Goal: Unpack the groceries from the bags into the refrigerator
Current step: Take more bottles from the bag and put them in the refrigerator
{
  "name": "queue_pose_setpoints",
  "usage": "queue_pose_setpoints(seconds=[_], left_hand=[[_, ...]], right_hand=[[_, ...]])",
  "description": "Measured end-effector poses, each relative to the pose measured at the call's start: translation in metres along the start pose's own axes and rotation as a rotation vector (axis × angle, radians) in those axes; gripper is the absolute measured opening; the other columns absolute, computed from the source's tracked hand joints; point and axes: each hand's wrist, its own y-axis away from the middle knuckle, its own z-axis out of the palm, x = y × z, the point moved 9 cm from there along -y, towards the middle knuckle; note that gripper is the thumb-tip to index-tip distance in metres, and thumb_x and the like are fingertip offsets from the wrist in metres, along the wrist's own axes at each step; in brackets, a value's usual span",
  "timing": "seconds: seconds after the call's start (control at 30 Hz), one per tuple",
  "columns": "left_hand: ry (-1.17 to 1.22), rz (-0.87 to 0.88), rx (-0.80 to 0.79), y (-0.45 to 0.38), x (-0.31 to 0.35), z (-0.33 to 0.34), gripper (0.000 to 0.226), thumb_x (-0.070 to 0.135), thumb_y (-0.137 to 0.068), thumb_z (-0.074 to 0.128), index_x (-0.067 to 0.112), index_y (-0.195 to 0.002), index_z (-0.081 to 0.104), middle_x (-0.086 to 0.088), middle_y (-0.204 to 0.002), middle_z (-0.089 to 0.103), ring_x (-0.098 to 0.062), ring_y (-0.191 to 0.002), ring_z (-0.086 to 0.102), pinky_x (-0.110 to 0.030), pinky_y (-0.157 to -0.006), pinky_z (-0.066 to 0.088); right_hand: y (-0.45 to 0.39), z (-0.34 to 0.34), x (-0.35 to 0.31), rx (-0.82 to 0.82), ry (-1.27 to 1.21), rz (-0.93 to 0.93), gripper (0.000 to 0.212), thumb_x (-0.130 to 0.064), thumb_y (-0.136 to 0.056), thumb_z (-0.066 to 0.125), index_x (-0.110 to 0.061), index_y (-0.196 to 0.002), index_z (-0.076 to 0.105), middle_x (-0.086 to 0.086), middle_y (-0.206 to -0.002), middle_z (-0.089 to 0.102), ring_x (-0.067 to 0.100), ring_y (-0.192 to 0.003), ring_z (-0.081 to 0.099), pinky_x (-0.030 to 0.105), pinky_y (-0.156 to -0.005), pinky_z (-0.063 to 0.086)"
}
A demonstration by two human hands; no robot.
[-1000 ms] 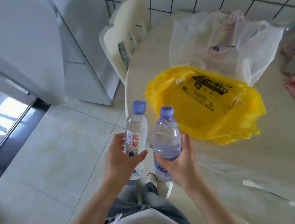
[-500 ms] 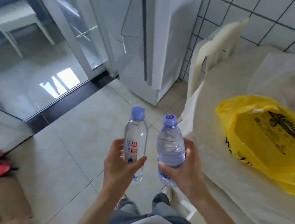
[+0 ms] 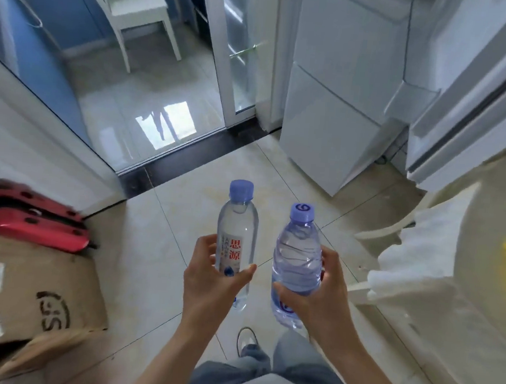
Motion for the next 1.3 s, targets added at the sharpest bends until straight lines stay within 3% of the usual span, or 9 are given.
queue_pose_setpoints(seconds=[0.07, 0.17, 0.3, 0.37, 0.53, 0.7, 0.9, 1.1, 1.3], left_hand=[[0.002, -0.003, 0.028, -0.015, -0.003, -0.013, 0.066, 0.021, -0.064, 0.087, 0.027, -0.115, 0.046, 0.013, -0.105, 0.056, -0.008, -0.092, 0.059, 0.0, -0.059, 0.045], [0.014, -0.01, 0.06, -0.04, -0.003, -0.026, 0.065, 0.02, -0.064, 0.088, 0.028, -0.114, 0.046, 0.017, -0.101, 0.055, -0.002, -0.088, 0.058, 0.001, -0.059, 0.045], [0.027, -0.007, 0.074, -0.081, 0.007, -0.029, 0.065, 0.017, -0.064, 0.088, 0.026, -0.114, 0.047, 0.017, -0.1, 0.055, 0.003, -0.087, 0.057, 0.0, -0.061, 0.046], [0.023, -0.001, 0.09, -0.107, 0.017, -0.027, 0.066, 0.018, -0.063, 0.088, 0.027, -0.114, 0.046, 0.017, -0.1, 0.055, 0.002, -0.087, 0.058, 0.0, -0.059, 0.046], [0.021, 0.031, 0.121, -0.177, 0.052, -0.015, 0.067, 0.022, -0.063, 0.088, 0.027, -0.114, 0.045, 0.013, -0.103, 0.055, -0.004, -0.087, 0.059, -0.001, -0.058, 0.046], [0.046, 0.076, 0.103, -0.244, 0.09, 0.003, 0.067, 0.018, -0.063, 0.088, 0.021, -0.116, 0.049, 0.007, -0.106, 0.059, -0.004, -0.091, 0.059, -0.002, -0.064, 0.048], [0.083, 0.1, 0.022, -0.326, 0.127, 0.031, 0.064, 0.018, -0.064, 0.088, 0.023, -0.114, 0.049, 0.008, -0.107, 0.062, 0.003, -0.089, 0.06, -0.007, -0.063, 0.051], [0.081, 0.144, -0.095, -0.42, 0.165, 0.058, 0.06, 0.017, -0.063, 0.089, 0.037, -0.101, 0.048, 0.019, -0.099, 0.06, 0.015, -0.086, 0.058, -0.013, -0.062, 0.054], [0.02, 0.201, -0.228, -0.527, 0.207, 0.081, 0.06, 0.019, -0.061, 0.09, 0.043, -0.096, 0.048, 0.022, -0.095, 0.061, 0.014, -0.082, 0.06, -0.009, -0.06, 0.049]], right_hand=[[-0.013, 0.016, -0.013, -0.022, -0.016, -0.01, 0.074, -0.035, -0.058, 0.09, -0.025, -0.114, 0.044, 0.003, -0.111, 0.057, 0.021, -0.099, 0.058, 0.031, -0.089, 0.053], [-0.038, 0.037, -0.03, -0.066, -0.049, -0.022, 0.082, -0.058, -0.051, 0.07, -0.012, -0.116, 0.05, 0.008, -0.11, 0.059, 0.023, -0.096, 0.058, 0.027, -0.084, 0.052], [-0.083, 0.053, -0.046, -0.072, -0.061, -0.057, 0.086, -0.062, -0.05, 0.066, -0.012, -0.118, 0.049, 0.008, -0.111, 0.059, 0.022, -0.096, 0.059, 0.024, -0.082, 0.052], [-0.11, 0.057, -0.053, -0.076, -0.077, -0.056, 0.083, -0.06, -0.048, 0.068, -0.017, -0.117, 0.048, 0.005, -0.11, 0.059, 0.02, -0.095, 0.059, 0.016, -0.078, 0.051], [-0.191, 0.064, -0.077, -0.113, -0.108, -0.091, 0.084, -0.056, -0.051, 0.073, -0.016, -0.121, 0.048, 0.004, -0.112, 0.059, 0.022, -0.099, 0.06, 0.033, -0.083, 0.057], [-0.268, 0.058, -0.102, -0.102, -0.114, -0.099, 0.081, -0.054, -0.049, 0.077, -0.023, -0.118, 0.047, 0.0, -0.109, 0.057, 0.02, -0.098, 0.059, 0.029, -0.081, 0.057], [-0.348, 0.047, -0.125, -0.019, -0.099, -0.09, 0.06, -0.026, -0.055, 0.086, -0.039, -0.098, 0.047, -0.001, -0.101, 0.061, 0.021, -0.092, 0.063, 0.035, -0.08, 0.056], [-0.423, 0.041, -0.138, 0.119, -0.09, -0.061, 0.061, -0.035, -0.049, 0.079, -0.04, -0.1, 0.045, 0.0, -0.1, 0.061, 0.019, -0.09, 0.063, 0.039, -0.077, 0.057], [-0.5, 0.035, -0.177, 0.289, -0.097, -0.108, 0.046, -0.018, -0.061, 0.082, -0.033, -0.096, 0.055, 0.007, -0.079, 0.066, 0.028, -0.07, 0.065, 0.043, -0.064, 0.056]])
